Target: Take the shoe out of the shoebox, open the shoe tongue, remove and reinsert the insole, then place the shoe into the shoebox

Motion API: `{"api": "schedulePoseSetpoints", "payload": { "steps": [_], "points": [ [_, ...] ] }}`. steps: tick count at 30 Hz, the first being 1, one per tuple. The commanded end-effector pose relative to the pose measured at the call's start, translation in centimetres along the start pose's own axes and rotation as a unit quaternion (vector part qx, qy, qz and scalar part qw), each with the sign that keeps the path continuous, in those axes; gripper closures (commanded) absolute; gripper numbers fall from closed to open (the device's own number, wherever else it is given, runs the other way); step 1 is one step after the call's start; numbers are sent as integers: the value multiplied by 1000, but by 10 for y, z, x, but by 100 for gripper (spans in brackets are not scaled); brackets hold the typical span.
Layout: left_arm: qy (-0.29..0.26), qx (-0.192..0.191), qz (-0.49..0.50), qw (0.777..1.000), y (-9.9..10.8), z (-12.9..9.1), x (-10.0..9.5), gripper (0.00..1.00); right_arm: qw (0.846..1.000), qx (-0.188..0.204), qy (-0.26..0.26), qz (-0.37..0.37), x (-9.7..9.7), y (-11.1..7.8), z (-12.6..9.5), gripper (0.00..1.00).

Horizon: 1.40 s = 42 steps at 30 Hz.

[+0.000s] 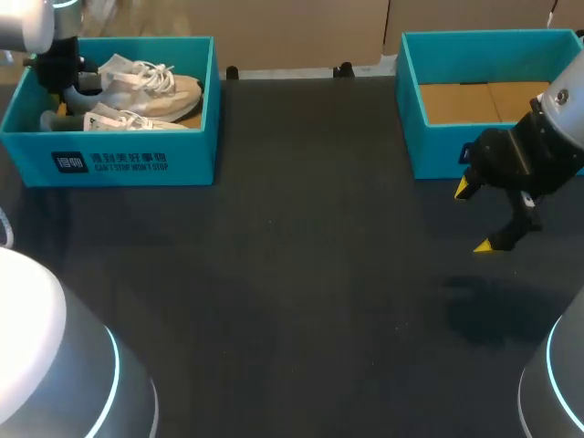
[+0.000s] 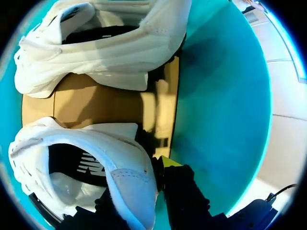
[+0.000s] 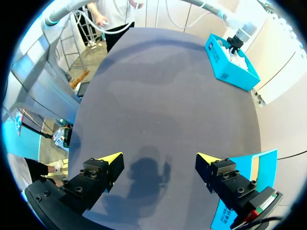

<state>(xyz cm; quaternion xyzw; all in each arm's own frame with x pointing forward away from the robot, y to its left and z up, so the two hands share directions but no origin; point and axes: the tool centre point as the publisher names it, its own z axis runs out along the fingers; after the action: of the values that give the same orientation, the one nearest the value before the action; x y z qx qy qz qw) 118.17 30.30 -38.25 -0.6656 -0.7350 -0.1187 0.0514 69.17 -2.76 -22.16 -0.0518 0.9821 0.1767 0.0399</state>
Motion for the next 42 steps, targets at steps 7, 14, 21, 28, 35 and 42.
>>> {"api": "schedulePoseSetpoints", "payload": {
  "steps": [7,14,21,28,35,42],
  "points": [
    [-4,9,11,1000,3,-4,0,31,1000,1,1,0,-1,0,1,0],
    [-33,5,25,999,1,-26,2,0,1000,1,1,0,-1,0,1,0],
    [-69,2,25,997,0,-59,1,0,1000,1,1,0,-1,0,1,0],
    [-92,22,44,995,-3,-86,4,0,1000,1,1,0,-1,0,1,0],
    [-116,27,56,991,-14,-114,11,0,1000,1,1,0,-1,0,1,0],
    [-112,18,91,989,-20,-128,17,0,1000,1,1,0,-1,0,1,0]
  ]
}}
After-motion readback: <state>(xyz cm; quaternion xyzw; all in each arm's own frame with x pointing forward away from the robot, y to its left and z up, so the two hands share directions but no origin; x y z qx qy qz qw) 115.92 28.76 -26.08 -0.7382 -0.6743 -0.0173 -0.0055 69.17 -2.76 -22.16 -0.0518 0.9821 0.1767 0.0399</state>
